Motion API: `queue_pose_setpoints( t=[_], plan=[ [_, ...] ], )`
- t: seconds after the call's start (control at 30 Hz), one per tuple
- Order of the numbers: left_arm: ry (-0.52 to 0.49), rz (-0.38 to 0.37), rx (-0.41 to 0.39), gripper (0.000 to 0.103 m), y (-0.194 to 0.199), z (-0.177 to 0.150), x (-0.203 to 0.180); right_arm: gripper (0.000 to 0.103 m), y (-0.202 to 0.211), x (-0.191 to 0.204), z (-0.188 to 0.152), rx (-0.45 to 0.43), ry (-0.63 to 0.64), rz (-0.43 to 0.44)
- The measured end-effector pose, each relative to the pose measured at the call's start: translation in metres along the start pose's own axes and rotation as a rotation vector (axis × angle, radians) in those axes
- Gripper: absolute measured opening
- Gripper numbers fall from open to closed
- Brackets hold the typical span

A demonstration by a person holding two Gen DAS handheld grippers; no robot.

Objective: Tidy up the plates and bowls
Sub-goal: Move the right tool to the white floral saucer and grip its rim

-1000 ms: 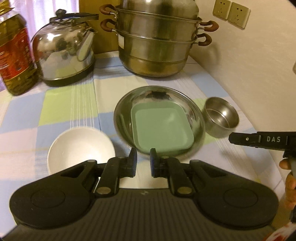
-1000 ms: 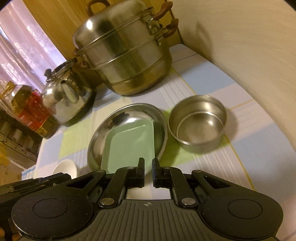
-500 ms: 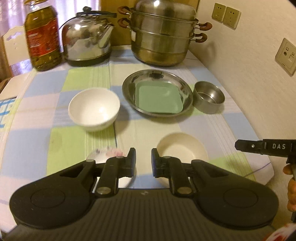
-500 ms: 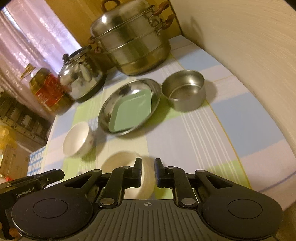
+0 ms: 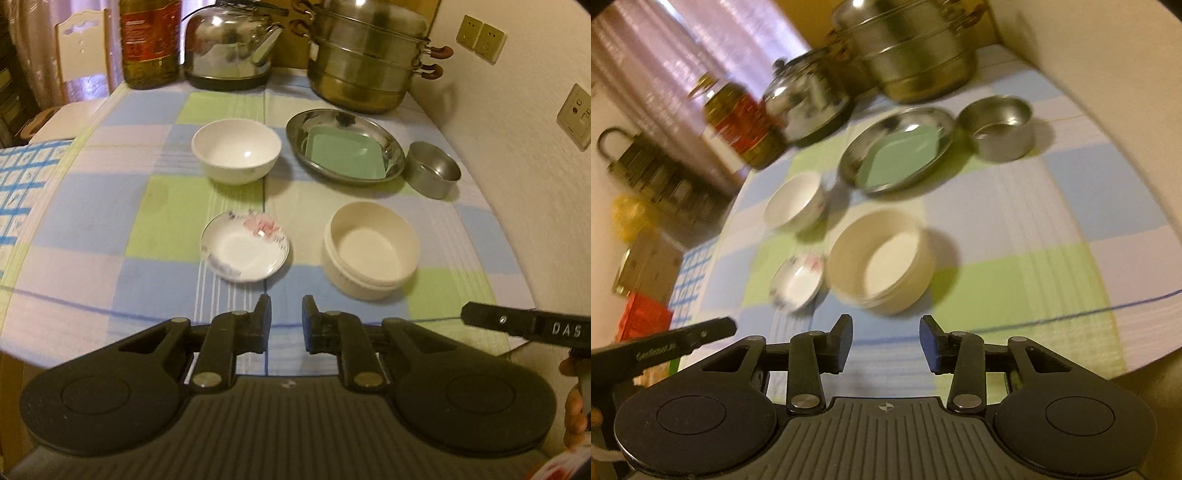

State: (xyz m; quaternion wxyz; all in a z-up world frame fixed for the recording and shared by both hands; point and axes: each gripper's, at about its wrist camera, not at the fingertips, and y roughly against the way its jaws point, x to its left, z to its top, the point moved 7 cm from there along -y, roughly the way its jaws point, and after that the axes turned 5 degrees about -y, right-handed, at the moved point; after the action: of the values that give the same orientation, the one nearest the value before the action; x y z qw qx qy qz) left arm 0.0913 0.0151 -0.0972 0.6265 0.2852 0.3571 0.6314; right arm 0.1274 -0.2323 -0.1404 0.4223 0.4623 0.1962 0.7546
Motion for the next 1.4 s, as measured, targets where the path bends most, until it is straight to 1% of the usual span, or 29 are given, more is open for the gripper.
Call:
queue_pose_setpoints(
  t=[0.13,0.23,0.43,0.6,0.9,1.17,1.23,1.4],
  plan=[
    [0.010,0.015,0.008,0.015,0.007,-0.014,0.003,0.045,-0.006,0.012,-0.015,0.044,0.027,0.034],
    [0.019,0.021,0.022,0.018,0.008,-0.021,0.009,0.046,-0.011,0.017,-0.024,0.089,0.038,0.049],
    [0.018,0.016,0.030,0.019,0.003,-0.024,0.019,0.047,-0.024,0.019,-0.029,0.119,0.034,0.020],
    [0.006,0.009,0.052,0.020,-0.006,-0.023,0.034,0.047,-0.041,0.032,-0.029,0.139,0.032,0.010],
    [-0.038,-0.025,0.069,0.020,-0.029,-0.007,0.066,0.047,-0.074,0.059,-0.022,0.139,0.014,-0.025],
    [-0.096,-0.078,0.100,0.020,-0.064,0.009,0.088,0.046,-0.113,0.080,-0.012,0.115,-0.032,-0.058],
    [-0.115,-0.091,0.111,0.020,-0.073,0.012,0.092,0.046,-0.123,0.084,-0.008,0.097,-0.051,-0.063],
    [-0.143,-0.123,0.138,0.020,-0.099,0.024,0.101,0.046,-0.148,0.092,0.001,0.021,-0.057,-0.103]
  ],
)
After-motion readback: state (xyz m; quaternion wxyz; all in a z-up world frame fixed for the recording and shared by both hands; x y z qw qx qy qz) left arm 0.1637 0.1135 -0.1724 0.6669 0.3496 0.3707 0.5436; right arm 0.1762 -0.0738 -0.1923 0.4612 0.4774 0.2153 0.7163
